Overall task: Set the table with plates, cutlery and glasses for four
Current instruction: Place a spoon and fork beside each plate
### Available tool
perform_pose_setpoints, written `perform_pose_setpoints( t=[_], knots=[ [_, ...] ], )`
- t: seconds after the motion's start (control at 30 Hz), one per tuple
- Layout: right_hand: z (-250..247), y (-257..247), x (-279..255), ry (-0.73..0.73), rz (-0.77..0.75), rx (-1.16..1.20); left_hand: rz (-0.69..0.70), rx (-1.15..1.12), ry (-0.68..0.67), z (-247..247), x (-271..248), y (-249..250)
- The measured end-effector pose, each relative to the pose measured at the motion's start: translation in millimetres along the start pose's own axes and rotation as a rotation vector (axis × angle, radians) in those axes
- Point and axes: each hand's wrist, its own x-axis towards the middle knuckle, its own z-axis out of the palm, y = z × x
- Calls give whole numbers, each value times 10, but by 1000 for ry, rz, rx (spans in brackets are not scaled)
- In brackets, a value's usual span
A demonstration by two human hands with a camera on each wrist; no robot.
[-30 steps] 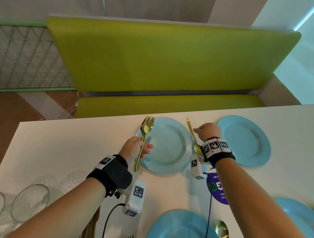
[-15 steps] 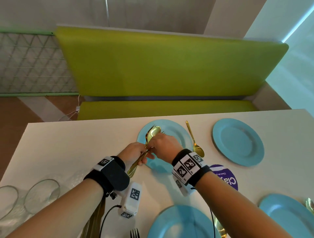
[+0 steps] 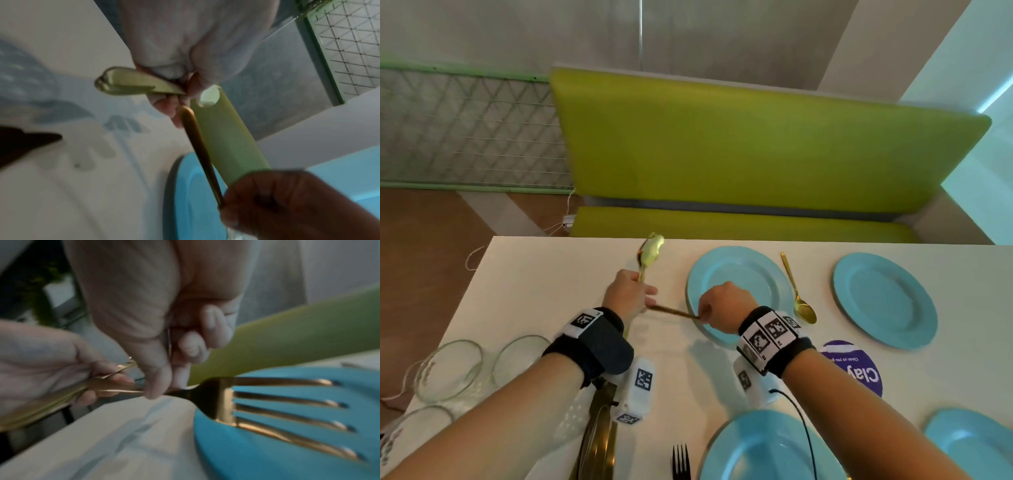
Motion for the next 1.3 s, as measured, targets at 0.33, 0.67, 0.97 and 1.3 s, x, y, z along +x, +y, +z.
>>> perform_pose_setpoints(
  t=[0.33, 0.67, 0.97, 1.3],
  knots=[
    [203, -242, 517, -17, 319, 248, 45, -34, 56, -187, 129, 4],
    [255, -500, 972, 111, 505, 528, -19, -60, 60, -450, 313, -109],
    [201, -531, 1063, 171, 515, 425, -12, -66, 31, -462, 286, -110],
    [164, -513, 1104, 224, 545, 448, -18, -57, 35, -512, 241, -137]
  ],
)
